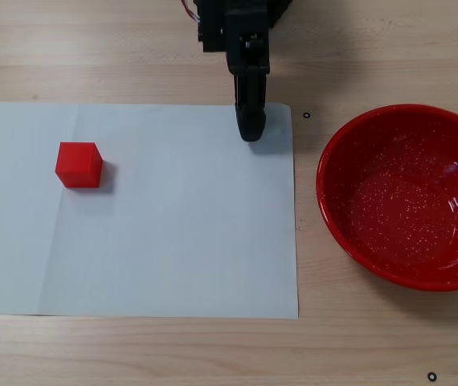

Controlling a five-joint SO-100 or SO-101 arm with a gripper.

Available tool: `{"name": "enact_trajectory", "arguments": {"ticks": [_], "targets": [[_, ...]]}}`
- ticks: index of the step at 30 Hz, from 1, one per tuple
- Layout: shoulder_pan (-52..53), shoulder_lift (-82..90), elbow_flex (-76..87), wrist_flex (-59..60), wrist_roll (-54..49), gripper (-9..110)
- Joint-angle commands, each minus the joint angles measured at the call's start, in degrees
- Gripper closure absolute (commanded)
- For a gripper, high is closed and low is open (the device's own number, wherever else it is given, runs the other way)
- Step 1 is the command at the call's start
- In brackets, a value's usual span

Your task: Grasp the red cube and put it in the red bowl.

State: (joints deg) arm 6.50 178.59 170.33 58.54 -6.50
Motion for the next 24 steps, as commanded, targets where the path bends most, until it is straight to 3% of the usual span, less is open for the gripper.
{"name": "enact_trajectory", "arguments": {"ticks": [1, 24], "targets": [[-0.2, -3.3, -8.1, 1.4, 1.4, 101], [-14.1, -35.0, -46.0, 18.2, 15.8, 101]]}}
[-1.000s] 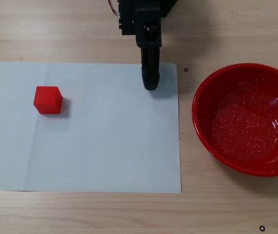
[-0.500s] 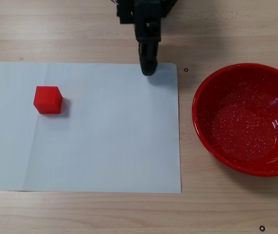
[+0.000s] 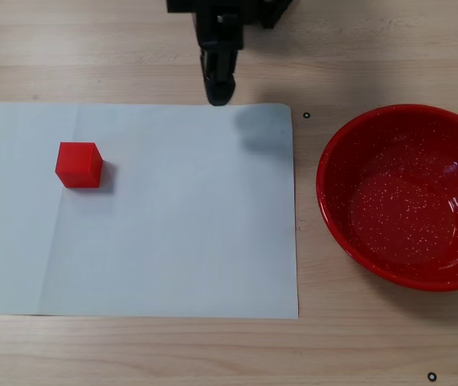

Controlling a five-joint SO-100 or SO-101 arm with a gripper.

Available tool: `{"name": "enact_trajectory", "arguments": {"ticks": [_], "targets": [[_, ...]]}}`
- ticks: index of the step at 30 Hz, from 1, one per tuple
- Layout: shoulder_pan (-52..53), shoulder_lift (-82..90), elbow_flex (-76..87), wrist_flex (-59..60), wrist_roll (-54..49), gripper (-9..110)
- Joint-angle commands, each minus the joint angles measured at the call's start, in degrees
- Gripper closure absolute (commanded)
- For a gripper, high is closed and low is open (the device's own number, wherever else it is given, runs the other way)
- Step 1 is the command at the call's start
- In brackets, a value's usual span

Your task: Grasp the red cube and put it in the red bowl.

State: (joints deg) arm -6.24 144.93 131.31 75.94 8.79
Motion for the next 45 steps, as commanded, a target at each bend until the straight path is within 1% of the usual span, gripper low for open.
{"name": "enact_trajectory", "arguments": {"ticks": [1, 7, 14, 20, 25, 31, 39, 45], "targets": [[-2.5, -3.3, -8.8, 1.2, 1.0, 101], [-9.0, -13.5, -20.5, 7.2, 4.7, 101], [-15.0, -22.2, -30.2, 10.4, 8.9, 101], [-17.9, -31.6, -39.6, 13.4, 11.3, 101], [-19.3, -41.5, -49.9, 18.5, 12.3, 101], [-21.2, -48.1, -57.9, 19.0, 13.3, 100], [-23.1, -55.4, -65.9, 20.8, 17.0, 87], [-24.4, -59.2, -69.4, 20.2, 18.5, 72]]}}
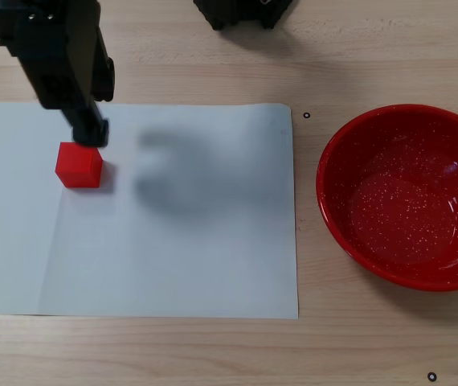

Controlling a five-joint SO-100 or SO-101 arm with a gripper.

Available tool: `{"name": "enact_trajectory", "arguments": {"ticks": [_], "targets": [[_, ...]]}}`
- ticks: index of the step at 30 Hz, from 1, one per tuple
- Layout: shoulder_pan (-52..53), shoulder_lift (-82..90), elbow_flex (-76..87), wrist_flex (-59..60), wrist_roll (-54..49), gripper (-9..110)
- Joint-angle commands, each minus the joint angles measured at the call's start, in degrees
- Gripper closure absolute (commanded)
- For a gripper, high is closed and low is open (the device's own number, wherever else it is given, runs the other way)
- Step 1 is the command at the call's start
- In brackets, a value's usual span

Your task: Grasp the red cube and put it in the red bowl.

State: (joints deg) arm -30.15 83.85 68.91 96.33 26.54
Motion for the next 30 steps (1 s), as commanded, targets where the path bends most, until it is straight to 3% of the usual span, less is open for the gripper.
{"name": "enact_trajectory", "arguments": {"ticks": [1, 8, 13, 18, 30], "targets": [[-0.7, 1.1, -7.9, -0.2, 0.8, 70], [-1.7, -2.6, -11.7, -2.3, 0.5, 54], [-2.1, -5.4, -13.6, -4.7, 0.7, 51], [-2.8, -8.9, -15.0, -7.7, 0.1, 41], [-1.8, -14.6, -19.1, -8.4, -0.4, 41]]}}
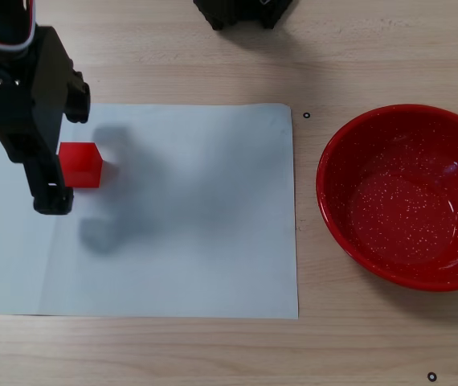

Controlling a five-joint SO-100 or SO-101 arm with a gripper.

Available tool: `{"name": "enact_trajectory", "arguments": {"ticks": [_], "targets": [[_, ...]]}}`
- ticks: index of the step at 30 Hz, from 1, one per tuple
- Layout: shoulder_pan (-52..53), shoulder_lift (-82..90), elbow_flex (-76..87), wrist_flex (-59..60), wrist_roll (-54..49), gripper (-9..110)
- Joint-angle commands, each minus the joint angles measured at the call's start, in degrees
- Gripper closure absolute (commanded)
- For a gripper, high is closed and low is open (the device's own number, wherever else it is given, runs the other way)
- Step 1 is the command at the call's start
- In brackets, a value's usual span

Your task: Grasp the red cube and put it in the red bowl.

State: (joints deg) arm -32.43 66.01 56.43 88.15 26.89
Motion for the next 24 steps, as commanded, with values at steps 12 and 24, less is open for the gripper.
{"name": "enact_trajectory", "arguments": {"ticks": [12, 24], "targets": [[1.7, 1.1, -7.3, -1.1, -0.9, 47], [1.9, 0.6, -7.5, -1.1, -0.9, 51]]}}
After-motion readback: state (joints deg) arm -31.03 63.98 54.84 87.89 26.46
